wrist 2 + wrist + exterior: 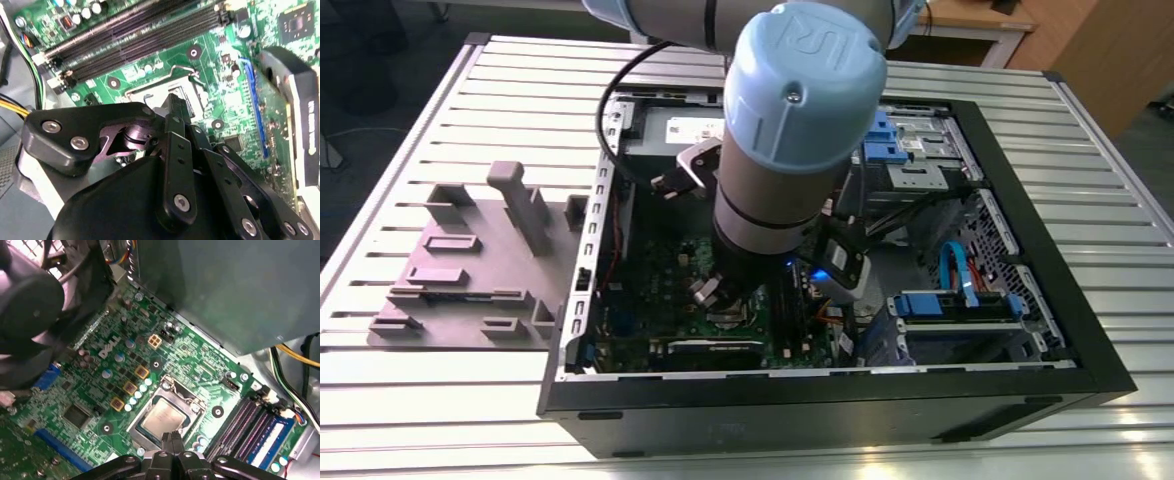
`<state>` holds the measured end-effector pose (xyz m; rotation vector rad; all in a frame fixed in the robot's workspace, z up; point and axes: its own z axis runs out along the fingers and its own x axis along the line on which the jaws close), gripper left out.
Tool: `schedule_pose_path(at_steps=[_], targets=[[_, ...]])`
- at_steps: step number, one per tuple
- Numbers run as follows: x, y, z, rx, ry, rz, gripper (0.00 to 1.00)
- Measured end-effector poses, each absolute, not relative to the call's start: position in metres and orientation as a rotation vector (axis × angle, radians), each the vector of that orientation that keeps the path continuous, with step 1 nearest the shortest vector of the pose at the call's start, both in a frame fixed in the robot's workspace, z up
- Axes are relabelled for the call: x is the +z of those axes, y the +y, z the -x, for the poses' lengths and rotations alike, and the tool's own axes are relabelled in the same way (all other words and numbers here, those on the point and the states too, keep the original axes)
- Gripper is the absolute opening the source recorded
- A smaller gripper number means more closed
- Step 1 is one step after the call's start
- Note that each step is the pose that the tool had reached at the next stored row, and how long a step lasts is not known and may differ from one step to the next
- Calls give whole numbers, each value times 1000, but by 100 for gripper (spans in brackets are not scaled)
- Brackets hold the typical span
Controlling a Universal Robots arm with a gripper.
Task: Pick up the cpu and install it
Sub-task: 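Install the first cpu locking lever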
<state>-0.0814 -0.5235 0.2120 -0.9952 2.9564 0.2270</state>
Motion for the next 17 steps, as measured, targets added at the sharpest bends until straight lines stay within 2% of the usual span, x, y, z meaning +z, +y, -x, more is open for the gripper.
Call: schedule_pose_path(at_steps=[10, 17], targets=[[235, -522, 82, 227, 2957, 994, 10], [235, -521, 87, 223, 2953, 989, 10]])
